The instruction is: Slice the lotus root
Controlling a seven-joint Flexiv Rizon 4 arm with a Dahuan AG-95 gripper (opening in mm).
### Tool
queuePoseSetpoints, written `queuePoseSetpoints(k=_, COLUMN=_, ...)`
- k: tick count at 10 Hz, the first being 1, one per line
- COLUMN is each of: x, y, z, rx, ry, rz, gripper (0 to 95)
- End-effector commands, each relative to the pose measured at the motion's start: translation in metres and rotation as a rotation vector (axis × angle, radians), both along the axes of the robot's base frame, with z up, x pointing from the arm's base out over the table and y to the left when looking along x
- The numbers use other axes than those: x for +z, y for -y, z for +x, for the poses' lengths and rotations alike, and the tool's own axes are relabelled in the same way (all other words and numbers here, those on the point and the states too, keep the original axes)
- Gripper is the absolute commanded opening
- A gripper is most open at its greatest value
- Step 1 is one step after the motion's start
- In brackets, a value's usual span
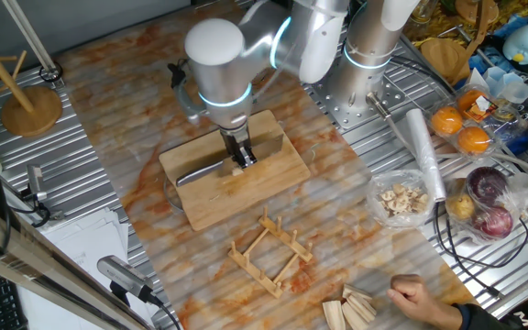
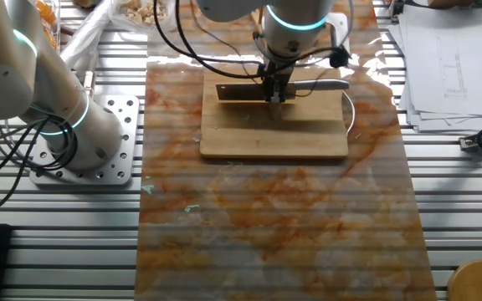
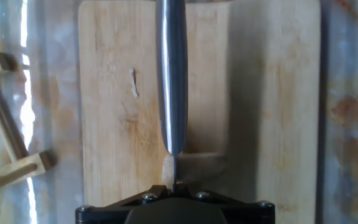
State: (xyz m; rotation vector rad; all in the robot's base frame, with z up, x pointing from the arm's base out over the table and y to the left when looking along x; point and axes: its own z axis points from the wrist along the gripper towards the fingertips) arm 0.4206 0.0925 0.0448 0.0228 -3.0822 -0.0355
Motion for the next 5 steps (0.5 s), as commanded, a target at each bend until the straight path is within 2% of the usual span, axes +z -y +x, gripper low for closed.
queuePoseSetpoints(k=1, x=-0.0425, y=-0.0023, z=-0.0008, rx=0.016, ry=-0.003, rz=-0.005, gripper=0.0)
queuePoseSetpoints(k=3, x=-0.0412, y=-0.0014, z=-0.0011, rx=0.043, ry=-0.023, rz=-0.023, gripper=0.0)
queuePoseSetpoints(k=4, x=-0.0409, y=-0.0007, z=-0.0014, rx=0.047, ry=-0.031, rz=-0.020, gripper=0.0)
queuePoseSetpoints(k=5, x=-0.0439, y=-0.0012, z=-0.0017, rx=0.044, ry=-0.028, rz=-0.013, gripper=0.0)
